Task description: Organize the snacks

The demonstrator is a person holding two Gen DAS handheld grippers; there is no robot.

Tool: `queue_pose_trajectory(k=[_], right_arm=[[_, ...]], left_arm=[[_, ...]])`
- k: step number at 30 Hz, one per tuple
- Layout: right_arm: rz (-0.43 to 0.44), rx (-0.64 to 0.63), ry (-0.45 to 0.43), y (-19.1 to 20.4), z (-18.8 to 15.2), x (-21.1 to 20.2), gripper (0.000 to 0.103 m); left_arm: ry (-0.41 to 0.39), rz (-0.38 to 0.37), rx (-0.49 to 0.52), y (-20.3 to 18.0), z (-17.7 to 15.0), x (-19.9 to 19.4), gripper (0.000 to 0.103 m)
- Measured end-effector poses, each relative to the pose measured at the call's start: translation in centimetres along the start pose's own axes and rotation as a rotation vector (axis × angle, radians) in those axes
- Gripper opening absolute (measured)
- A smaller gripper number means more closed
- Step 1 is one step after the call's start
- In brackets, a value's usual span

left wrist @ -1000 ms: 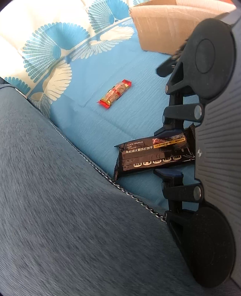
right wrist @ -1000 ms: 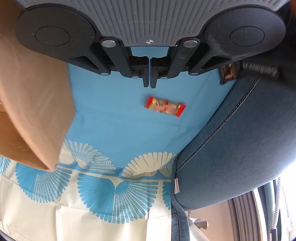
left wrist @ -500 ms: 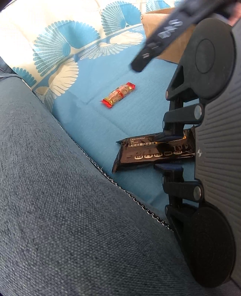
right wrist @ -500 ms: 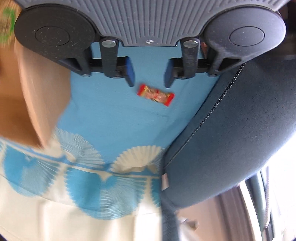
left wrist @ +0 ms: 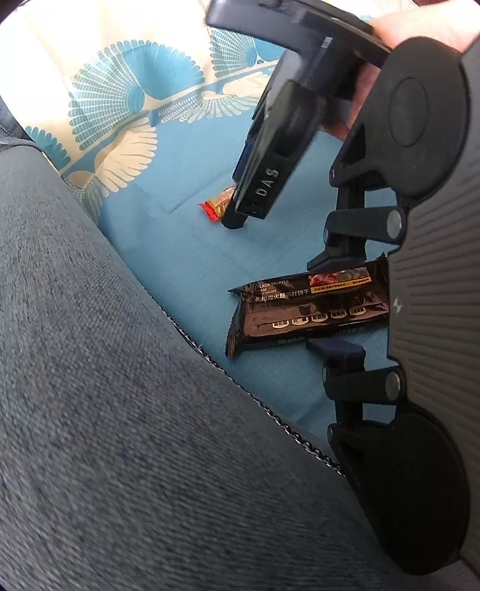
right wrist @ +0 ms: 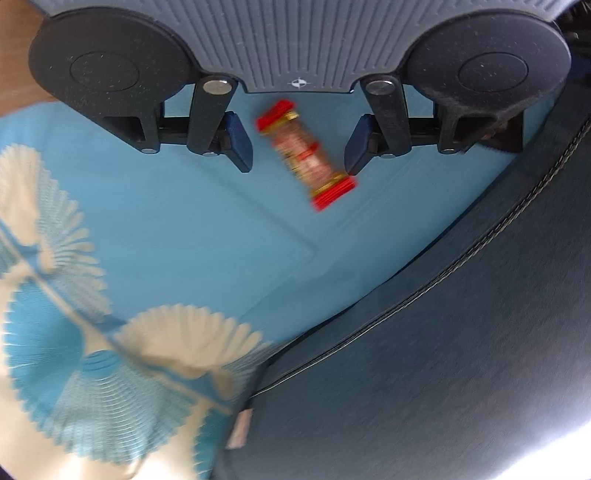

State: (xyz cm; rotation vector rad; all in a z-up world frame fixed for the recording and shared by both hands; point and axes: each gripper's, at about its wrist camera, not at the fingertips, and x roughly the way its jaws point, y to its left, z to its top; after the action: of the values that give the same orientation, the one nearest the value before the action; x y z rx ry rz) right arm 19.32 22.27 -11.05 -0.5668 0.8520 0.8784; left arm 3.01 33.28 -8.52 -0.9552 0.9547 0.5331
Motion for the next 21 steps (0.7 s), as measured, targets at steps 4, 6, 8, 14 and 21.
queue_pose_trajectory(k=[4,6,8,14,21], right_arm=[[0.047,-0.015,-0.020,0.4,-0.5,-0.7,0.018],[0.021,-0.011,-0.025,0.6,-0.8,-1.6,0.017],[0.011,0.063,-0.037,0.3,-1.3,-3.2,0.017],[-0.082,0.256,-0.094,1.7,-5.1,-11.3,0.017],[-0.092,0.294,-0.193,7.0,-12.9,-18.8,0.017]], left_arm=[[-0.002,0.008,0.007,-0.3,0.0,0.2,0.049],[-0.006,0.012,0.010,-0.3,-0.1,0.1,0.049],[-0.010,0.017,0.012,0.0,-0.3,-0.2,0.052],[-0.021,0.045,0.061,-1.1,-0.4,-0.1,0.065],[-0.027,0.127,0.231,-3.5,-1.5,0.8,0.068]])
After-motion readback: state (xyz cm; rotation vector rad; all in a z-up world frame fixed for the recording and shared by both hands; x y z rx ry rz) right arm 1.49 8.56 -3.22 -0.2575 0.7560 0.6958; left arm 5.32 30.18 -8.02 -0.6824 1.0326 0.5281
